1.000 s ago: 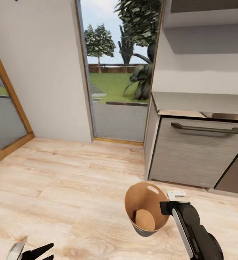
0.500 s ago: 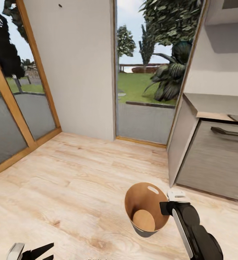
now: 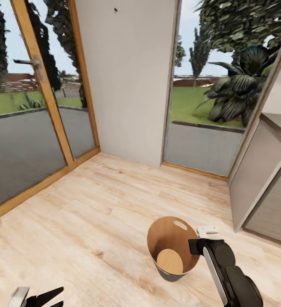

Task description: Put the three can of soda from the living room inside the tash can in the kitchen.

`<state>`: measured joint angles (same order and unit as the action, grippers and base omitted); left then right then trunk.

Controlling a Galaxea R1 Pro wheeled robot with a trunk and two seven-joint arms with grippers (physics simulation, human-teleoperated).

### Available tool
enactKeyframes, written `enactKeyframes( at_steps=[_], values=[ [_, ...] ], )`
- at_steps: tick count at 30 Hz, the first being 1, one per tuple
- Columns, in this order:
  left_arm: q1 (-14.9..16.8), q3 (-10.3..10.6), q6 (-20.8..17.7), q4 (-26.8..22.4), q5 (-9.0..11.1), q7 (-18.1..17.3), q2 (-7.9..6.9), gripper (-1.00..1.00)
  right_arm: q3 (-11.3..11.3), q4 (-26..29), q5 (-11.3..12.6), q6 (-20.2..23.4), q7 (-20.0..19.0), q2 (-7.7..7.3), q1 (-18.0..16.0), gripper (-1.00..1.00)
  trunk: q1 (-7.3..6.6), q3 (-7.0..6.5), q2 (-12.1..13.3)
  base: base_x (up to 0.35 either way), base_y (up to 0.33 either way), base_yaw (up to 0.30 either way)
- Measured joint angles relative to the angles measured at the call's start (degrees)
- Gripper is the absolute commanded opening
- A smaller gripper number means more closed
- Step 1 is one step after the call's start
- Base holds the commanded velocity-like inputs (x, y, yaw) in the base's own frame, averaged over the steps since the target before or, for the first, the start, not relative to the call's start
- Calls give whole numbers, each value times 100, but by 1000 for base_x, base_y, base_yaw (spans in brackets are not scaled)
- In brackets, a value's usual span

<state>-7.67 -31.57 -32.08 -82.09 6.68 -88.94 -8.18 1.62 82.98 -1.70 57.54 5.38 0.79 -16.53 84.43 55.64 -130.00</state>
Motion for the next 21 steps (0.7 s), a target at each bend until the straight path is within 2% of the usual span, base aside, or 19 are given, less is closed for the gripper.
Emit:
enactKeyframes(
  at_steps=[10,14,17,21],
  values=[
    [-4,-2,0,0,0,0,-3,100,4,-2,-5,-1,1,-1,1,-100,0,0,0,0,320,286],
    [-3,-1,0,0,0,0,-1,100,166,-4,-33,2,2,-1,2,-100,0,0,0,0,320,286],
    [-2,-2,0,0,0,0,-3,100,234,-3,75,-6,-2,0,2,-100,0,0,0,0,320,286],
    [-1,-1,0,0,0,0,-2,100,269,-3,-47,2,0,-1,2,-100,0,0,0,0,320,286]
  ],
)
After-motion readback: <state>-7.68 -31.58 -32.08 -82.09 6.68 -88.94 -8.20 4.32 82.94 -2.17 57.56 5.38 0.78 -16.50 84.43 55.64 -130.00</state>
